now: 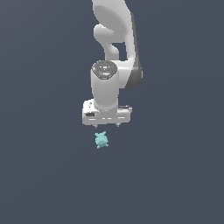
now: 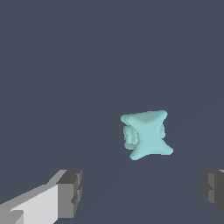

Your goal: Pick up the object and move it to a goal position.

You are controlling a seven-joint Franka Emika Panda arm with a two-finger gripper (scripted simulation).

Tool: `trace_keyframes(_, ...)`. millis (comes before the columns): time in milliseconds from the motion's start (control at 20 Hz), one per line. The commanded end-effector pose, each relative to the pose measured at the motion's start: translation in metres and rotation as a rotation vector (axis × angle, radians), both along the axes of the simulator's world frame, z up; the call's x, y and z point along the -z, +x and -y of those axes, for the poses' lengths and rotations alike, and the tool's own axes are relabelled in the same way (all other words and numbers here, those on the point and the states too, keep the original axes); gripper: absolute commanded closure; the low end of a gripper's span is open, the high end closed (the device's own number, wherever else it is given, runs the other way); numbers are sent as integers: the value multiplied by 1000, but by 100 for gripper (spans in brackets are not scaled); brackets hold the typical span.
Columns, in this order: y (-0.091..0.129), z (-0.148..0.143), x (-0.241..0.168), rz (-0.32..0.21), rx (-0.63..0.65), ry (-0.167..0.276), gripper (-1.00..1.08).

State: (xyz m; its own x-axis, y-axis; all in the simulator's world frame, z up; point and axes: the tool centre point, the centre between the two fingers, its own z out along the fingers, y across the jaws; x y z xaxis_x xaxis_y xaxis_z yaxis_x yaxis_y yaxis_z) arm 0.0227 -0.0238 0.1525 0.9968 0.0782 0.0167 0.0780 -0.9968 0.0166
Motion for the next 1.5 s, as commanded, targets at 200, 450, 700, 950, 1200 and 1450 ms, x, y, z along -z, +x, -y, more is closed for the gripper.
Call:
trace_keyframes(200,11,19,36,-12,-86,7,-92)
trace_keyframes(450,16,29,54,-17,-129,12,-92)
trace_keyframes(700,17,33,62,-19,-146,14,-92)
trace_keyframes(950,17,33,65,-20,-143,13,-92)
trace_keyframes(1200,16,33,87,-19,-144,14,-92)
trace_keyframes(1450,16,33,109,-19,-147,14,-92)
